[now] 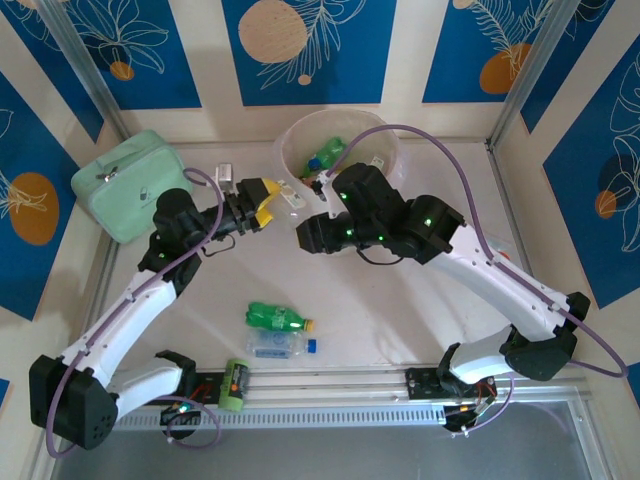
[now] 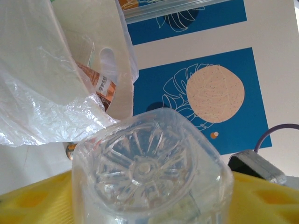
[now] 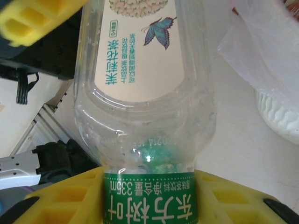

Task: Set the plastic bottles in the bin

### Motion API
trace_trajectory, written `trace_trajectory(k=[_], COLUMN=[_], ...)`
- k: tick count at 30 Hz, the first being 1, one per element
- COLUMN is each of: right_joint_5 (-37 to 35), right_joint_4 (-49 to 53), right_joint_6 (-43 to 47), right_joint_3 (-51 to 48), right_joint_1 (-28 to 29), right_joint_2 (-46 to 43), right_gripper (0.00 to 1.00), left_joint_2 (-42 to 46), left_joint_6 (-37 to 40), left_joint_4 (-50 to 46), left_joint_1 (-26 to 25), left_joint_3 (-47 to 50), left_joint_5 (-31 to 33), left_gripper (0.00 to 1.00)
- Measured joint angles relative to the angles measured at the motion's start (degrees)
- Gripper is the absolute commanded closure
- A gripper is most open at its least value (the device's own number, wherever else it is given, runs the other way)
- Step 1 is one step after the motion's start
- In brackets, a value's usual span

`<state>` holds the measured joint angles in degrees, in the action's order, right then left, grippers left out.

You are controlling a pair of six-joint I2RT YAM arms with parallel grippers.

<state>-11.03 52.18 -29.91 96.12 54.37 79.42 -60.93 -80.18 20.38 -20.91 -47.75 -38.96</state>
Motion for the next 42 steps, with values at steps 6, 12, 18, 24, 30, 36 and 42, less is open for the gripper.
trace_trajectory(k=[6,12,18,24,30,36,42], right_joint_5=[-2.5,-2.0,-0.5,-1.0,-3.1,-6.7,-10.4], right_joint_4=[3.3,4.0,4.1,4.6,5.0,4.9,3.7], right_joint_6=[1.4,3.6,5.4,8.0,8.3,8.3,8.3], right_joint_3=[5.9,14.5,18.5,19.8,19.8,19.8,16.7], right_joint_1=[-4.4,-18.7,-27.8,-29.8,-31.0,-27.8,-17.2], right_joint_2=[1.5,4.6,11.7,18.3,19.6,18.9,11.1], right_gripper=[0.67,0.66,0.66,0.35,0.24,0.23,0.23], left_joint_2=[2.2,8.1,10.1,11.3,11.8,12.3,13.7], left_joint_6=[6.3,15.1,18.8,19.2,18.5,17.5,16.0], left_joint_4=[-8.6,-22.4,-30.9,-34.9,-39.5,-46.4,-52.7], left_joint_1=[0.0,0.0,0.1,0.1,0.1,0.1,0.0], left_joint_3=[-1.7,-3.7,-3.4,-0.8,2.8,4.5,7.0], left_joint_5=[3.8,11.2,16.5,19.1,21.5,23.6,25.6], left_gripper=[0.0,0.0,0.0,0.04,0.08,0.14,0.17])
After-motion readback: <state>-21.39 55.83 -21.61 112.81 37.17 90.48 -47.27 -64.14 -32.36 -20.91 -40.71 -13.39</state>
